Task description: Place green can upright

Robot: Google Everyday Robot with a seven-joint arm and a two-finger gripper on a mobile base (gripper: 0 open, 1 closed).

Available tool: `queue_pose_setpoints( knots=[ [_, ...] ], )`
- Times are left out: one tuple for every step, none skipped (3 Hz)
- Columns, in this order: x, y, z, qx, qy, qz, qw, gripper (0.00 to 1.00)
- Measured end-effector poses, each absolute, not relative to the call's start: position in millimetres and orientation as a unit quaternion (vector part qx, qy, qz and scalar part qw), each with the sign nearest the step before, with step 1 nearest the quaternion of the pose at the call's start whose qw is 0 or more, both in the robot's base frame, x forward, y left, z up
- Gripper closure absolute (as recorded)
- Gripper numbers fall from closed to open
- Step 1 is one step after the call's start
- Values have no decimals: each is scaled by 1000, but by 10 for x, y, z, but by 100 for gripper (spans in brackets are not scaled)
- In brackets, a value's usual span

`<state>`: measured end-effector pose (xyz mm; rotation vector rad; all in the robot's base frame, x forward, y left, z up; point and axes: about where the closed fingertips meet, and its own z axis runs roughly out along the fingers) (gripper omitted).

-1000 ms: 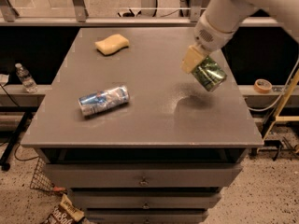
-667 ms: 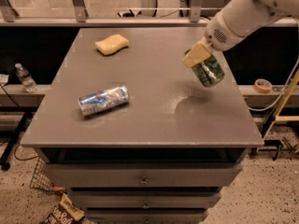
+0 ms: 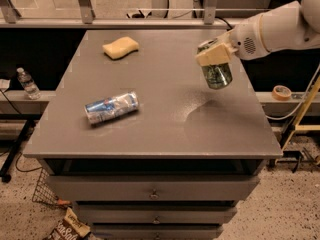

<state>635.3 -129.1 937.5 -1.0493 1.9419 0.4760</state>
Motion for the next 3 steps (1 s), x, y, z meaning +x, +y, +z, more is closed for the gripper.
queue_pose_setpoints(
  knots=[
    [6345,-1293,9375,-421,778,190,426,100],
    [6336,-1271,9368,-446,754,198,439,100],
    [6316,-1246,9350,-482,708,223,465,100]
  ],
)
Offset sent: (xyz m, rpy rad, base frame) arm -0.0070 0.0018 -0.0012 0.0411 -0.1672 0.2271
